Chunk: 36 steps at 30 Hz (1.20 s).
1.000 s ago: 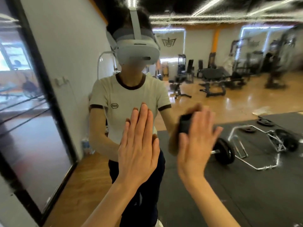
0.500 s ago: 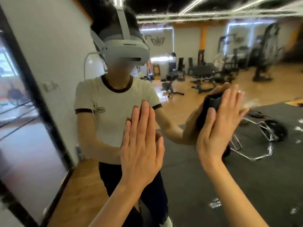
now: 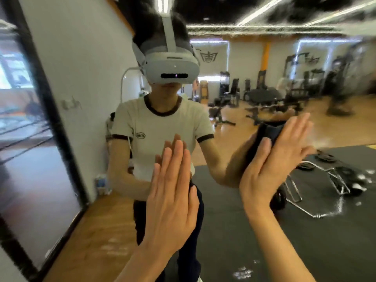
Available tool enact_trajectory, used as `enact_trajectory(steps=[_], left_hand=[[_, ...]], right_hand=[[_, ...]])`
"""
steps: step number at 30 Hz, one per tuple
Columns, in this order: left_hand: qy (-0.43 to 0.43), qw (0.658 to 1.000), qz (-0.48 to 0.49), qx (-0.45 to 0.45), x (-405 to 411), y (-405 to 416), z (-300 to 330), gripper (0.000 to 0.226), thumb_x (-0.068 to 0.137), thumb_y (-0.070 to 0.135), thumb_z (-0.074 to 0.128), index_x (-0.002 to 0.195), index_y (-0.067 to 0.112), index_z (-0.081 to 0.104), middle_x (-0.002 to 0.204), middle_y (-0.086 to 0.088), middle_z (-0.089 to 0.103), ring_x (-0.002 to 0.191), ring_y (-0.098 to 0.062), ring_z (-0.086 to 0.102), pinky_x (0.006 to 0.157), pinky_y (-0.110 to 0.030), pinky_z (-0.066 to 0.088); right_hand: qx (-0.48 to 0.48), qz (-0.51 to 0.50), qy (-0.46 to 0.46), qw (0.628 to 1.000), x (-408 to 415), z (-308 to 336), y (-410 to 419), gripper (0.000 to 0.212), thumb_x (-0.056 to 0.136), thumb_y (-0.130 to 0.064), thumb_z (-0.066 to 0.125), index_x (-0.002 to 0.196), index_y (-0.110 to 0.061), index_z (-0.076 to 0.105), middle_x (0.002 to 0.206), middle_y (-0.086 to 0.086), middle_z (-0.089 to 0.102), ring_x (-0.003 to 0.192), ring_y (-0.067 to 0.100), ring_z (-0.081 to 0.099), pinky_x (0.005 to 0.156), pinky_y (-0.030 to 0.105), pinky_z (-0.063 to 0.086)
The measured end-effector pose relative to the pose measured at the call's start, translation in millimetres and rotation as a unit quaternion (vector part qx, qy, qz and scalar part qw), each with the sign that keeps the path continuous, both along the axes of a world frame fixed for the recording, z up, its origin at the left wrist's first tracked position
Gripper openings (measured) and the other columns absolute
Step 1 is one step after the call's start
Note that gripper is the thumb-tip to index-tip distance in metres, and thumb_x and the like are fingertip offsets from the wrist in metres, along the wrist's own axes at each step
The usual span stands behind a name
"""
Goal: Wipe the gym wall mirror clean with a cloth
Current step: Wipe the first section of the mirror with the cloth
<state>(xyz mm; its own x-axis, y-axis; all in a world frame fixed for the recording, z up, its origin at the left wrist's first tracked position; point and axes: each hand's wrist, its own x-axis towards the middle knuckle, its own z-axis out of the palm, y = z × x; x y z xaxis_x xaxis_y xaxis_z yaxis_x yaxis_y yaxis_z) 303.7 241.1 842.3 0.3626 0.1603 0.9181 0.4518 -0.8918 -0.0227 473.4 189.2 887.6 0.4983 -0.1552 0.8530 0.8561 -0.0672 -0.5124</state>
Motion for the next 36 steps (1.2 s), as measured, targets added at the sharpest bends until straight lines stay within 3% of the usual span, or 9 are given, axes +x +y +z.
enact_trajectory(steps=[5, 10, 14, 20, 22, 25, 29, 33, 36], left_hand=[[-0.026, 0.999, 0.019, -0.019, 32.4, -4.4, -5.7, 0.072, 0.102, 0.018, 0.035, 0.161, 0.014, -0.005, 0.17, 0.001, -0.01, 0.157, -0.019, -0.003, 0.126, -0.034, -0.004], [-0.011, 0.998, 0.054, -0.007, 32.4, -1.5, -5.8, 0.077, 0.099, 0.022, 0.039, 0.161, 0.011, -0.004, 0.169, -0.002, -0.012, 0.156, -0.02, -0.005, 0.126, -0.033, -0.006], [-0.012, 0.998, 0.066, -0.001, 33.1, -0.9, -7.9, 0.076, 0.099, 0.022, 0.04, 0.161, 0.01, -0.004, 0.169, -0.003, -0.012, 0.157, -0.021, -0.005, 0.127, -0.035, -0.005], [-0.014, 0.998, 0.06, -0.002, 33.8, 1.1, -8.9, 0.075, 0.101, 0.021, 0.039, 0.161, 0.011, -0.005, 0.169, -0.003, -0.012, 0.157, -0.022, -0.005, 0.127, -0.037, -0.005], [-0.011, 0.997, 0.07, -0.007, 33.5, 1.1, -8.9, 0.076, 0.101, 0.022, 0.04, 0.161, 0.011, -0.005, 0.169, -0.003, -0.013, 0.156, -0.021, -0.006, 0.126, -0.036, -0.006], [-0.007, 0.997, 0.078, -0.013, 34.1, 0.5, -9.1, 0.076, 0.1, 0.023, 0.041, 0.161, 0.01, -0.005, 0.169, -0.004, -0.013, 0.157, -0.022, -0.006, 0.126, -0.036, -0.006], [-0.013, 0.997, 0.076, -0.009, 35.7, -0.2, -9.4, 0.078, 0.1, 0.023, 0.043, 0.16, 0.009, -0.004, 0.169, -0.004, -0.012, 0.157, -0.023, -0.006, 0.127, -0.037, -0.005], [-0.017, 0.997, 0.076, -0.008, 36.8, -1.5, -9.2, 0.078, 0.1, 0.024, 0.043, 0.16, 0.009, -0.004, 0.169, -0.004, -0.013, 0.156, -0.022, -0.006, 0.127, -0.037, -0.005], [-0.01, 0.996, 0.083, -0.014, 35.6, -1.6, -10.3, 0.077, 0.1, 0.025, 0.042, 0.16, 0.008, -0.003, 0.169, -0.005, -0.013, 0.157, -0.023, -0.006, 0.127, -0.037, -0.004]], right_hand=[[-0.177, -0.025, -0.334, 0.926, -11.3, -18.9, 6.9, 0.051, 0.112, -0.027, 0.025, 0.157, -0.009, 0.009, 0.168, 0.001, -0.007, 0.155, 0.016, -0.005, 0.125, 0.039, -0.006], [-0.061, -0.016, -0.136, 0.989, 74.5, -11.9, -31.0, 0.053, 0.111, -0.03, 0.023, 0.154, 0.001, 0.024, 0.161, 0.021, 0.023, 0.155, 0.025, 0.006, 0.124, 0.036, -0.005], [0.004, -0.008, 0.006, 1.0, 56.4, -13.7, -23.4, 0.054, 0.108, -0.022, 0.028, 0.151, 0.009, 0.027, 0.159, 0.03, 0.023, 0.149, 0.04, 0.014, 0.124, 0.043, -0.004], [-0.194, -0.005, -0.318, 0.928, -9.0, -52.0, 0.3, 0.062, 0.109, -0.024, 0.03, 0.161, -0.014, -0.002, 0.168, 0.001, -0.012, 0.155, 0.017, -0.005, 0.124, 0.04, -0.001], [-0.197, -0.018, -0.33, 0.923, 21.7, -49.1, -11.6, 0.068, 0.105, -0.024, 0.036, 0.161, -0.015, -0.001, 0.168, -0.002, -0.013, 0.155, 0.017, -0.006, 0.124, 0.037, -0.002], [-0.143, 0.0, -0.171, 0.975, 74.4, -43.6, -37.6, 0.057, 0.107, -0.032, 0.03, 0.156, -0.005, 0.018, 0.167, 0.013, 0.007, 0.154, 0.03, 0.006, 0.124, 0.04, -0.006], [-0.032, 0.008, 0.035, 0.999, 71.3, -31.3, -37.1, 0.059, 0.1, -0.02, 0.028, 0.143, 0.021, 0.031, 0.15, 0.042, 0.028, 0.142, 0.058, 0.021, 0.113, 0.073, 0.004], [-0.127, 0.034, -0.159, 0.978, 3.9, -48.2, -7.6, 0.055, 0.108, -0.025, 0.028, 0.156, -0.003, 0.015, 0.168, 0.009, 0.0, 0.155, 0.022, -0.003, 0.125, 0.044, -0.007], [-0.195, 0.01, -0.303, 0.933, 12.4, -56.4, -9.1, 0.056, 0.111, -0.029, 0.022, 0.161, -0.014, 0.0, 0.168, -0.001, -0.013, 0.155, 0.017, -0.006, 0.125, 0.039, -0.007]])
